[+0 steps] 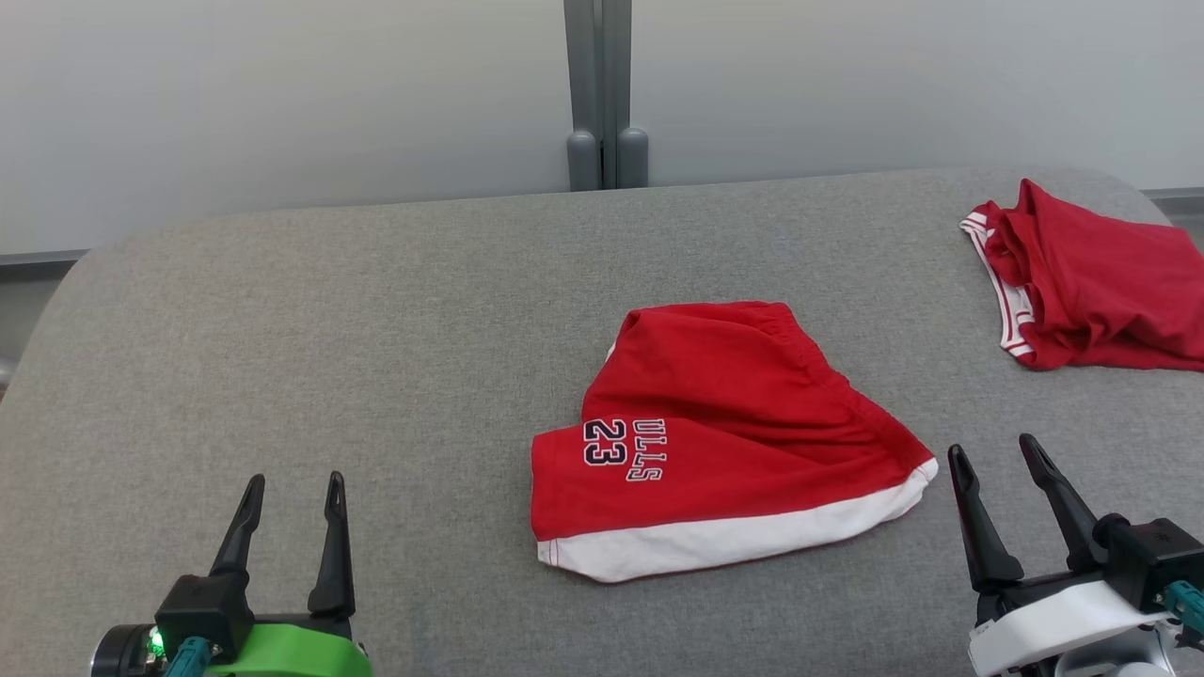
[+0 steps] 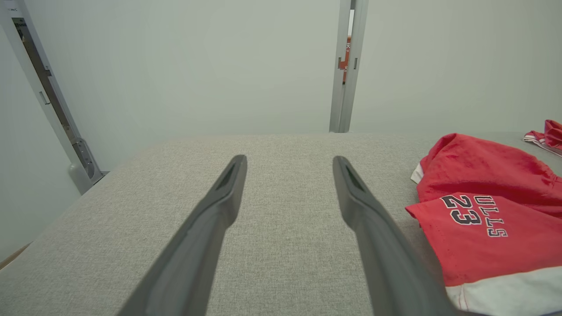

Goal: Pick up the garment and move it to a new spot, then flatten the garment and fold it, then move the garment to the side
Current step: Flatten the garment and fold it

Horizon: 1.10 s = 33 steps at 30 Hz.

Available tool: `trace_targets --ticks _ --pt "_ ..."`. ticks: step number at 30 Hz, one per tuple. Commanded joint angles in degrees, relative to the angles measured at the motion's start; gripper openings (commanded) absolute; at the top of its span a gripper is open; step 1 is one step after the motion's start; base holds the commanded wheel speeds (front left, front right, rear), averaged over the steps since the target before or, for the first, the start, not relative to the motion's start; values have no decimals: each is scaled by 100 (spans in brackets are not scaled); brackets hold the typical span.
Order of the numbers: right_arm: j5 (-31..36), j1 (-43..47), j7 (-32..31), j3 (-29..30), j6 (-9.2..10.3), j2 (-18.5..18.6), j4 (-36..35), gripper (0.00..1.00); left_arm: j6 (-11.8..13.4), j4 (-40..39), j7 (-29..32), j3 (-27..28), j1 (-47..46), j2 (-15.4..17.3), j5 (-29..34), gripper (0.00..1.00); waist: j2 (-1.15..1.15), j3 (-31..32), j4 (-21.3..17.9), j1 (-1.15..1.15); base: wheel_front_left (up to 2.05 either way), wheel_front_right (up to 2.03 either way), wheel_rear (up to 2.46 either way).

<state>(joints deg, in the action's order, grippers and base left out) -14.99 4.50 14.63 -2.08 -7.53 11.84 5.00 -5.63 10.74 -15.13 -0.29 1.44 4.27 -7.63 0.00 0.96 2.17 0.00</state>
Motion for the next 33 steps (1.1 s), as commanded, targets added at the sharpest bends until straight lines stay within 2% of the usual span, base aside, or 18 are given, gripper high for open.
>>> trace_targets --ticks 1,33 --pt "23 86 -28 9 10 -1 -47 100 -34 3 3 23 53 -6 16 100 0 0 4 0 0 0 0" --pt "-14 62 -20 20 10 -24 121 100 -86 64 3 88 26 -59 116 100 0 -2 -35 0 0 0 0"
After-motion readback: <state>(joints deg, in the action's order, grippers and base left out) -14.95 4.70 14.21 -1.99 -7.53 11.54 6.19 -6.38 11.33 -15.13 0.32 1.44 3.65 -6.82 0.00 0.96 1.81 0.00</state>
